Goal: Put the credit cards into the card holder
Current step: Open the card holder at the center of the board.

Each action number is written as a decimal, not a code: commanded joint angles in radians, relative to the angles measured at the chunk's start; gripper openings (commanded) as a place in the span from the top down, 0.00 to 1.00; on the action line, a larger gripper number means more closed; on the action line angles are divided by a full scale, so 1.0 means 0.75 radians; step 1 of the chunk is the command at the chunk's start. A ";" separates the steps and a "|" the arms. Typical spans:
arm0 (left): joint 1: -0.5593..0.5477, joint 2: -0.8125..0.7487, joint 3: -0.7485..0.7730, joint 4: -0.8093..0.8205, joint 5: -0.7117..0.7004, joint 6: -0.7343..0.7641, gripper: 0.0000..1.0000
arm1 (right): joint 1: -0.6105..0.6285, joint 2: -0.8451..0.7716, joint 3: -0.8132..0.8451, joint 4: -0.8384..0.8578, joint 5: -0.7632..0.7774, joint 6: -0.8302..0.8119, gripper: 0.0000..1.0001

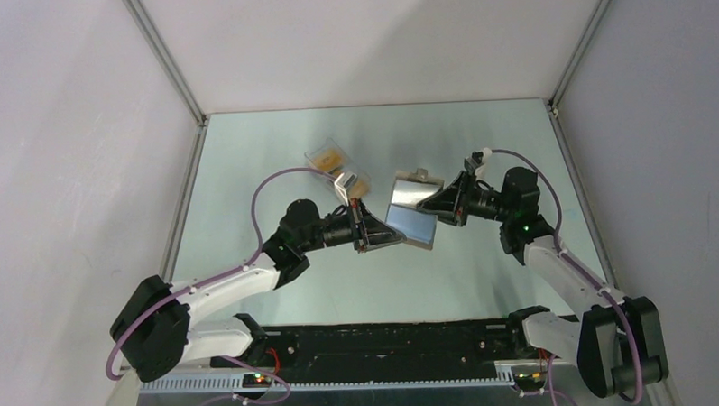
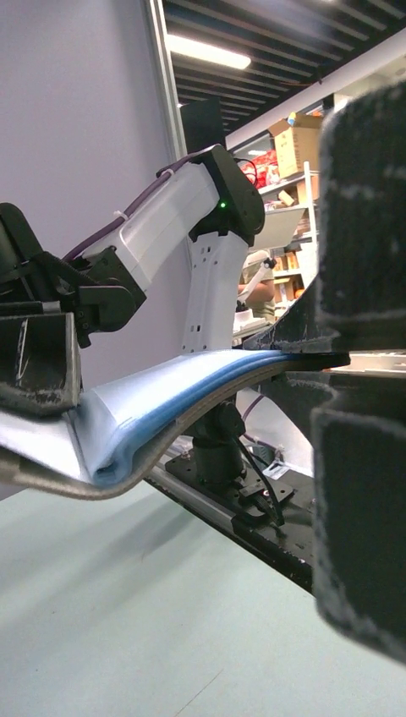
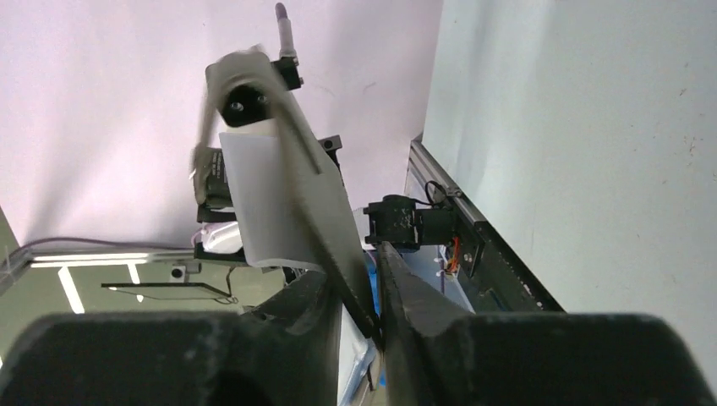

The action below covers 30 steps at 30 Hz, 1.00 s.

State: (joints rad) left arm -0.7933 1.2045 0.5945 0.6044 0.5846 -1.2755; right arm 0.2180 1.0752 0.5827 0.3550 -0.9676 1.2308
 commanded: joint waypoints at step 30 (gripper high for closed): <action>0.097 0.027 0.049 -0.182 -0.177 0.112 0.10 | 0.074 -0.077 -0.065 0.068 0.276 -0.193 1.00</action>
State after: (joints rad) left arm -0.7212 1.1809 0.6136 0.3099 0.3645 -1.1461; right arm 0.2638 1.0603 0.5293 0.3302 -0.7803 1.0763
